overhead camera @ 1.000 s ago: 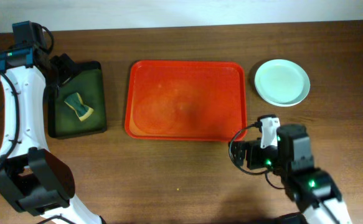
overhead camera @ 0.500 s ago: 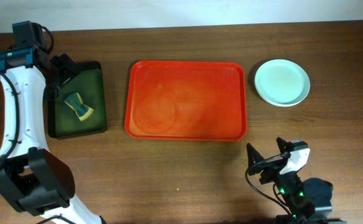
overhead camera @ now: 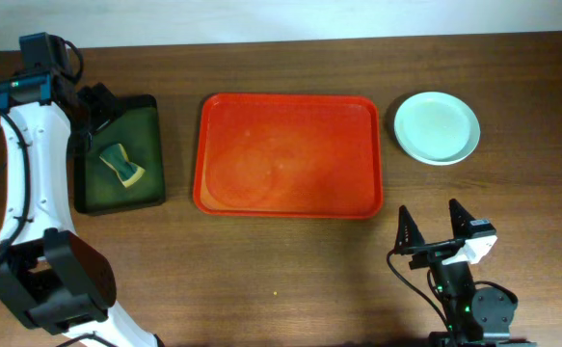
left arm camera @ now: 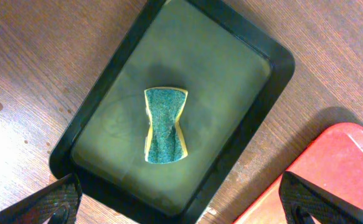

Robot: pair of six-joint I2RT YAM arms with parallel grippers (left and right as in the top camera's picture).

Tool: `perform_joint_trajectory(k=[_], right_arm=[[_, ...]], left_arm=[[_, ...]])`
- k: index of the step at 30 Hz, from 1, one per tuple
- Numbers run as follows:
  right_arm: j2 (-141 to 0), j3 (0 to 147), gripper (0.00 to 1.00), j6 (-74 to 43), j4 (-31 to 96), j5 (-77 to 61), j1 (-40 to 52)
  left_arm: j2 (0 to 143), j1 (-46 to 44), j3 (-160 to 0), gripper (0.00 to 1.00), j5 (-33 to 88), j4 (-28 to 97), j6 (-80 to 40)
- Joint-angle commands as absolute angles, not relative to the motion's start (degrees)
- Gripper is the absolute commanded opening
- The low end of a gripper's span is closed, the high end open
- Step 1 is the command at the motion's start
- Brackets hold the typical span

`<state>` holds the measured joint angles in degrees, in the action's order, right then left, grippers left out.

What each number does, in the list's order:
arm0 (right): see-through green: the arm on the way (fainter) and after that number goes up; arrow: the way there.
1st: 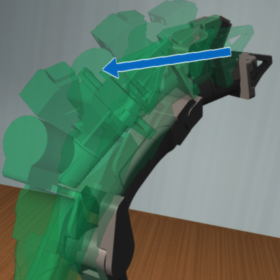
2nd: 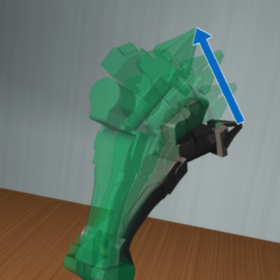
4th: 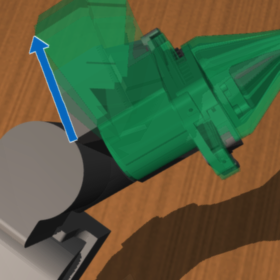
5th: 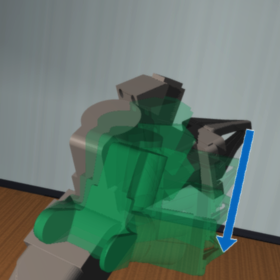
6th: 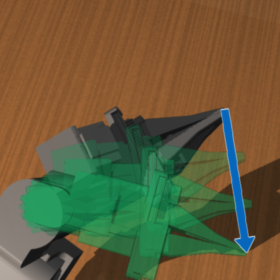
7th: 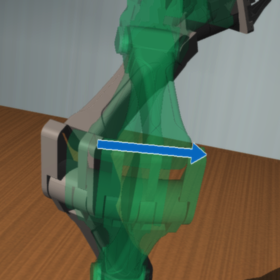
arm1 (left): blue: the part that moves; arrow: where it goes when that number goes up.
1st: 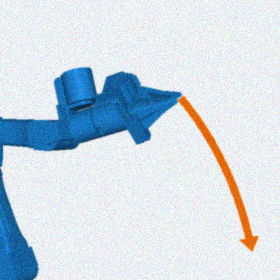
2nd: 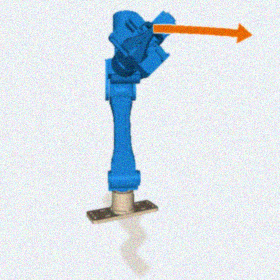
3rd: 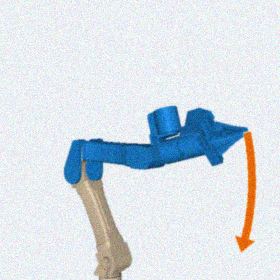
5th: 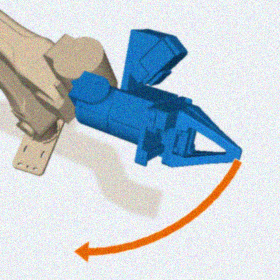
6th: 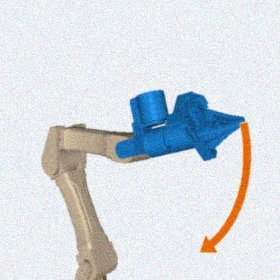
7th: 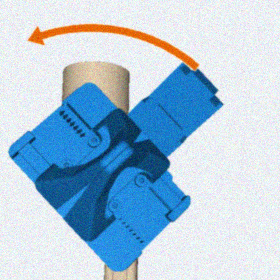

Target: Clean dirty plates on tray and stack at the side

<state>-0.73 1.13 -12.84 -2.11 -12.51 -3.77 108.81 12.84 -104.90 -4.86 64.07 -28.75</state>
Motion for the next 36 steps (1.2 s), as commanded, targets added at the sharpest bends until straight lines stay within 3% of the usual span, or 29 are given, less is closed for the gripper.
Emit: perform_joint_trajectory(k=[1, 4, 7, 21, 27, 36], right_arm=[[-0.2, 0.3, 0.98, -12.2, -2.3, -10.1, -4.3], [-0.2, 0.3, 0.98, -10.9, 3.7, -9.6, -4.3], [-0.2, 0.3, 0.98, -6.5, 3.7, -9.6, -4.3], [-0.2, 0.3, 0.98, -6.4, 3.9, -9.2, -4.3], [-0.2, 0.3, 0.98, 2.6, 3.9, -9.8, -4.2], [-0.2, 0.3, 0.98, 2.6, 3.7, -10.4, -4.2]], left_arm=[[109.1, 13.3, -105.1, 0.99, -4.9, 64.1, -28.8], [109.1, 13.3, -105.1, 0.99, -4.9, 64.1, -28.8], [109.1, 13.3, -105.1, 0.99, -4.9, 64.1, -28.8], [109.1, 13.3, -105.1, 0.99, -4.9, 64.1, -28.8], [109.1, 13.3, -105.1, 0.99, -4.9, 64.1, -28.8], [109.1, 13.3, -105.1, 0.99, -4.9, 64.1, -28.8]])
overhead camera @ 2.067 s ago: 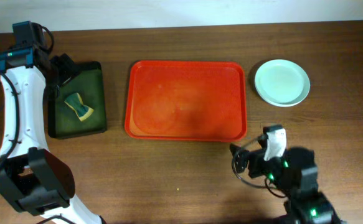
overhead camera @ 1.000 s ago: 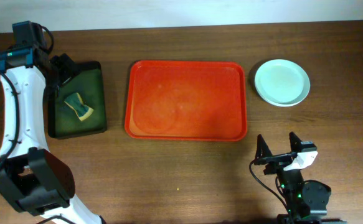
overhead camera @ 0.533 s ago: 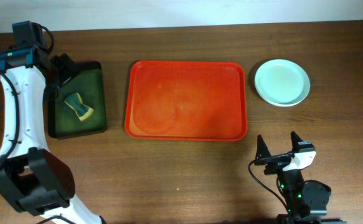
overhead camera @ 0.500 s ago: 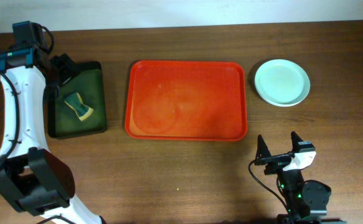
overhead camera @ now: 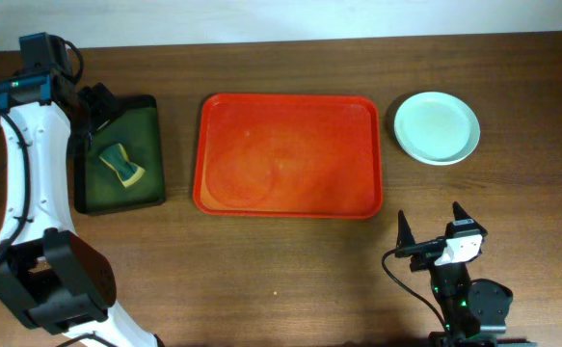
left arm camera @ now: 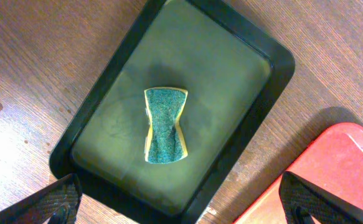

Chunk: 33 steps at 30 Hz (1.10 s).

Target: Clean dirty plates on tray and stack at the side

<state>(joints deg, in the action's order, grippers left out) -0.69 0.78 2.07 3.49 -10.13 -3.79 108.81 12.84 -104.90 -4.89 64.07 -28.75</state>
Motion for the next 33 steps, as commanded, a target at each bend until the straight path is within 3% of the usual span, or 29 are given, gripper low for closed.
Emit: perform_joint_trajectory(k=[1, 17, 20, 24, 28, 33], right_arm=[[-0.2, 0.3, 0.98, 2.6, 3.7, -10.4, -4.2], [-0.2, 0.3, 0.98, 2.6, 3.7, -10.4, -4.2], [-0.2, 0.3, 0.98, 2.6, 3.7, -10.4, -4.2], [-0.2, 0.3, 0.98, 2.6, 3.7, -10.4, -4.2], [-0.2, 0.3, 0.98, 2.6, 3.7, -10.4, -4.2], [-0.2, 0.3, 0.98, 2.6, 3.7, -10.4, -4.2]], left_arm=[[109.1, 13.3, -105.1, 0.99, -4.9, 64.1, -28.8], [109.0, 13.3, -105.1, 0.99, -9.5, 63.6, -28.7], [106.0, 13.3, -105.0, 0.99, -9.8, 68.5, -28.3], [93.3, 11.2, -95.6, 0.99, -10.7, 59.4, -25.6], [73.4, 6.6, -72.8, 0.99, -9.8, 40.8, -13.2], [48.0, 2.0, -49.4, 0.99, -8.6, 27.2, -5.8]])
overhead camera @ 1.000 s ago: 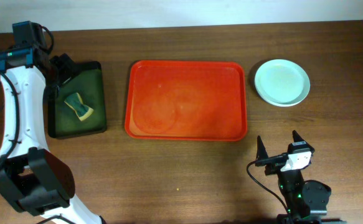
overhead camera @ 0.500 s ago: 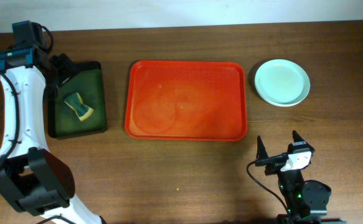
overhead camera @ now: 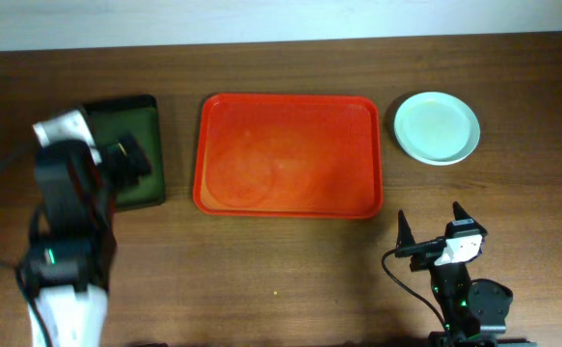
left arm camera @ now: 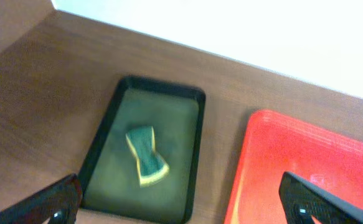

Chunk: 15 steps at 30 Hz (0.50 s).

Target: Clean dirty plates on tray and stack at the side

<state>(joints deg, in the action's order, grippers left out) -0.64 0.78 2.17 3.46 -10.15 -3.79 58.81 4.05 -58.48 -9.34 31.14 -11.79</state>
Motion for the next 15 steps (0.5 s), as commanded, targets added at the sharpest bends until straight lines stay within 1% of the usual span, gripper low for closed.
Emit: perform_joint_trajectory(k=[1, 3, 7, 13, 15], right_arm=[[-0.2, 0.3, 0.98, 2.6, 3.7, -10.4, -4.2], [-0.2, 0.3, 0.98, 2.6, 3.7, -10.4, -4.2], [-0.2, 0.3, 0.98, 2.6, 3.7, -10.4, -4.2], [-0.2, 0.3, 0.98, 2.6, 3.7, -10.4, -4.2], [-0.2, 0.3, 0.98, 2.6, 3.6, -10.4, -4.2]], left_arm=[[42.4, 0.9, -45.2, 0.99, -8.6, 24.9, -5.4], [30.9, -0.7, -36.3, 0.99, -8.6, 21.1, -3.7], [16.7, -0.7, -27.0, 0.99, -8.1, 21.5, 0.3], [3.7, -0.8, -13.2, 0.99, -5.4, 20.8, 0.3], [0.1, -0.8, -8.4, 1.0, -4.8, 16.9, 0.3]])
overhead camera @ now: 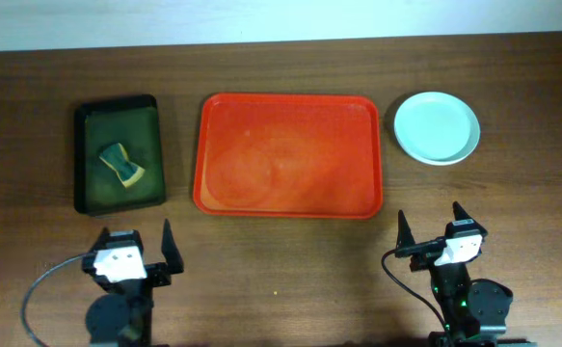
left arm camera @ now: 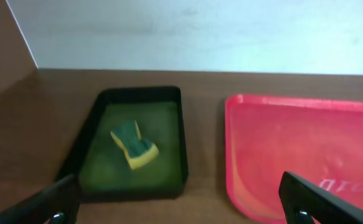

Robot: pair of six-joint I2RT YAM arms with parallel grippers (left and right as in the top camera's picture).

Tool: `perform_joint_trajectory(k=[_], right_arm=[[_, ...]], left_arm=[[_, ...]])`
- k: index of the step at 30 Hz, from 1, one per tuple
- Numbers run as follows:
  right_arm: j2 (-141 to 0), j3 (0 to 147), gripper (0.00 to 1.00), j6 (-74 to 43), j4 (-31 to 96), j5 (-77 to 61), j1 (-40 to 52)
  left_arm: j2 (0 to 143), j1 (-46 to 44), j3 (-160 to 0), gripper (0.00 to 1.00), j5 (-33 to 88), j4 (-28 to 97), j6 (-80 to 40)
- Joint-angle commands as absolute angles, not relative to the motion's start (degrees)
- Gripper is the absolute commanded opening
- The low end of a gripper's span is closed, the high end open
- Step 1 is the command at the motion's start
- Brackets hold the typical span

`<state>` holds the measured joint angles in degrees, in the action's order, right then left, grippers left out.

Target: Clean dirty plates on tray and stack at the side

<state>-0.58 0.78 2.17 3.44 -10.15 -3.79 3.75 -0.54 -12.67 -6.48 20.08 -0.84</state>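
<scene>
The red tray (overhead camera: 290,154) (left arm camera: 306,149) lies bare in the middle of the table. To its right, on the wood, sits a pale round plate (overhead camera: 437,127) that looks clean. A green and yellow sponge (overhead camera: 121,164) (left arm camera: 133,144) lies in the dark green tray (overhead camera: 117,116) (left arm camera: 150,112) at the left. My left gripper (overhead camera: 134,246) (left arm camera: 181,208) stands open and empty at the front left, well short of the sponge tray. At the front right, my right gripper (overhead camera: 429,224) is open too, with nothing between its fingers.
A pale wall runs behind the table's far edge. Bare wood lies between both trays and the front edge, where the two arm bases stand.
My left arm, which was blurred over the near end of the sponge tray, is now drawn back to the front left edge, gripper open. The right arm has not moved.
My left gripper stayed open high over the sponge tray at the far left, with the sponge lying in it, while my right gripper drew back a little at the front right. Then the left arm was nearer the front, and now it rests at the front edge.
</scene>
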Motion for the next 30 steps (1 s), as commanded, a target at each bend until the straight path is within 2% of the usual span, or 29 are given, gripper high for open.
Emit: perform_joint_trajectory(k=[1, 5, 10, 19, 21, 30], right_arm=[[-0.2, 0.3, 0.98, 2.6, 3.7, -10.4, -4.2], [-0.2, 0.3, 0.98, 2.6, 3.7, -10.4, -4.2], [-0.2, 0.3, 0.98, 2.6, 3.7, -10.4, -4.2], [-0.2, 0.3, 0.98, 2.6, 3.7, -10.4, -4.2], [-0.2, 0.3, 0.98, 2.6, 3.7, -10.4, -4.2], [-0.2, 0.3, 0.98, 2.6, 3.7, -10.4, -4.2]], left_arm=[[0.3, -0.9, -6.1, 0.99, -3.9, 12.6, 0.3], [0.3, -2.4, -0.4, 0.99, -2.6, -0.3, 0.3], [0.3, -4.1, -0.5, 1.0, -2.7, 4.6, 0.3], [0.3, -4.0, -0.5, 1.0, -3.9, 4.6, 3.8], [0.3, -4.0, -0.5, 1.0, -7.1, 4.3, 3.7], [0.3, -4.0, -0.5, 0.99, -6.9, 4.4, 0.6]])
